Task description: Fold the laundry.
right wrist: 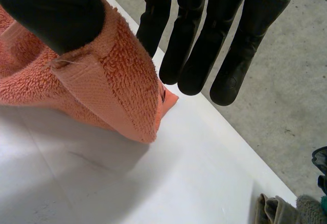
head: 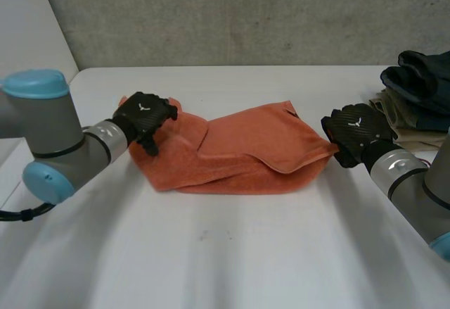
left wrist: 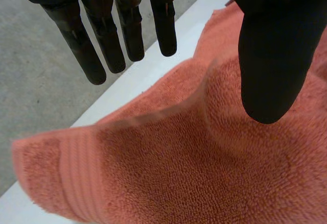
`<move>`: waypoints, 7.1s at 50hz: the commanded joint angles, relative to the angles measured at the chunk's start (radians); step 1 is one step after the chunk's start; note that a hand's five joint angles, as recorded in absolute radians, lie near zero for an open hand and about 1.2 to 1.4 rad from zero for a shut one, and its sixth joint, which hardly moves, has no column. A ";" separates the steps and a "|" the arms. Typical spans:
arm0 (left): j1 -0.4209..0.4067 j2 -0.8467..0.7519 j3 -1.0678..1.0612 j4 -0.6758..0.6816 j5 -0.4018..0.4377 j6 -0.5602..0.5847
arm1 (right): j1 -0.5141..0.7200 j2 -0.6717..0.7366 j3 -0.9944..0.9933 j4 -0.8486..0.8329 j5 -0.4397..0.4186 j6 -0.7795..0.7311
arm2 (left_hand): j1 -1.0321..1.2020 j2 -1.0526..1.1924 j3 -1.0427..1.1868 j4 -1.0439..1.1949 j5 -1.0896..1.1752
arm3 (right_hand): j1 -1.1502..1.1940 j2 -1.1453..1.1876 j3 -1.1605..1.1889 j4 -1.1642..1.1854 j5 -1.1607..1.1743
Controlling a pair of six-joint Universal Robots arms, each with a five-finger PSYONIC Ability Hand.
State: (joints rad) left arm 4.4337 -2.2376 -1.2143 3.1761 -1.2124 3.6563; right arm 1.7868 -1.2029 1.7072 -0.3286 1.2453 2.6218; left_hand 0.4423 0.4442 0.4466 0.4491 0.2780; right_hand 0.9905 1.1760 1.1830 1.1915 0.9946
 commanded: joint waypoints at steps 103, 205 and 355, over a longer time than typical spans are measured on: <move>0.122 0.788 -0.129 -0.051 -0.268 0.162 | -0.195 -0.422 -0.621 0.683 -0.001 -0.135 | 0.954 0.952 0.950 0.947 0.944 | 0.406 0.220 0.213 0.205 0.227; 0.104 0.276 -0.405 0.077 -0.217 0.234 | -0.060 0.143 -0.311 0.380 0.180 -0.370 | 0.954 0.952 0.950 0.947 0.944 | 0.406 0.220 0.213 0.205 0.227; -0.020 0.154 -0.250 0.464 -0.437 0.196 | -0.001 0.241 -0.517 0.325 0.125 -0.077 | -0.226 -0.228 -0.230 -0.233 -0.236 | -0.706 -0.892 -0.899 -0.907 -0.885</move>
State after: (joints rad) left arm 4.4041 -2.1839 -1.3462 3.6502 -1.6530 3.8572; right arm 1.8269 -0.8682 1.0797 -0.1579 1.4361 2.5190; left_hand 0.2153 0.2245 0.2286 0.2201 0.0485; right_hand 0.2016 0.2188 0.2097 0.2321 0.0666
